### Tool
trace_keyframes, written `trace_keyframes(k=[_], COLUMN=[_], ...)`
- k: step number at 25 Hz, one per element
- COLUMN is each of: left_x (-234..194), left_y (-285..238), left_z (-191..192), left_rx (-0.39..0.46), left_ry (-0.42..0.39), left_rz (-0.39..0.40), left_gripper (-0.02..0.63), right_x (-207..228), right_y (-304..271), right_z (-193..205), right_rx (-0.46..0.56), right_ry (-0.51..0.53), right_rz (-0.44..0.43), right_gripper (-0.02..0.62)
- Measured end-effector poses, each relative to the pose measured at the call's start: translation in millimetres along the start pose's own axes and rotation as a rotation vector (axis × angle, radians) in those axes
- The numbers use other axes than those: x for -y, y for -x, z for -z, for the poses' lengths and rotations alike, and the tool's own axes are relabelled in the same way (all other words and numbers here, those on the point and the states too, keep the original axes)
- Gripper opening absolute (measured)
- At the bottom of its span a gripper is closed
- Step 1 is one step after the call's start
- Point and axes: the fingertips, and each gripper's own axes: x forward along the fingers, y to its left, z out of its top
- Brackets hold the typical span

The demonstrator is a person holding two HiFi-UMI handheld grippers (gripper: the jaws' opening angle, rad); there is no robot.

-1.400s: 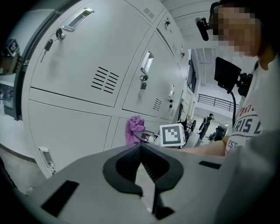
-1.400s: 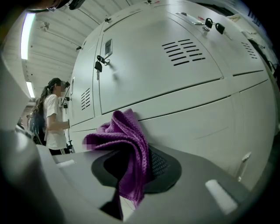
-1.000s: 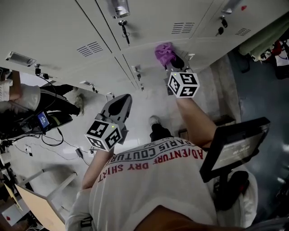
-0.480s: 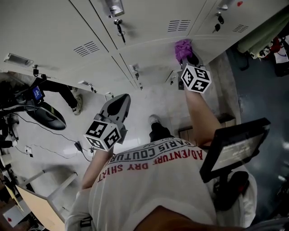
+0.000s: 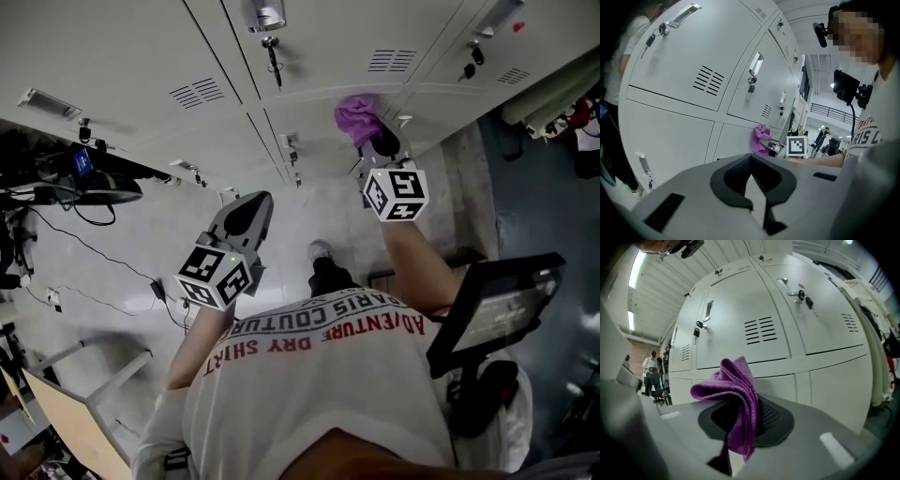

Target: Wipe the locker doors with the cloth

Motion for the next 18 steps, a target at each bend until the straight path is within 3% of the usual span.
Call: trace_keyframes(k=[5, 8, 14, 18], left_x=[-13.5, -25.1, -48.1, -61.1], left_y=[10.9, 19.6, 34.6, 45.0], left_z=[1.2, 6.0, 14.3, 20.4], left_rx=[0.016, 0.011, 0.011, 0.008], left_ry=[0.018, 0.032, 0.063, 0.071], left_rz=[-0.041, -0.074, -0.135, -0.175], left_gripper=[0.002, 0.002, 0.002, 0.002], right_x=[-77.5, -109.4, -131.1, -134.3], right_y=[-14.9, -27.2, -55.3, -67.0], right_z=[20.6, 45.1, 105.2, 122.2], right_rx=[-0.048, -0.102, -0.231, -0.255], right_ry=[-0.027, -0.028, -0.035, -0.047], right_rz=[-0.193, -0.266, -0.282, -0.269], right_gripper=[0.071, 0.071, 0.071, 0.071])
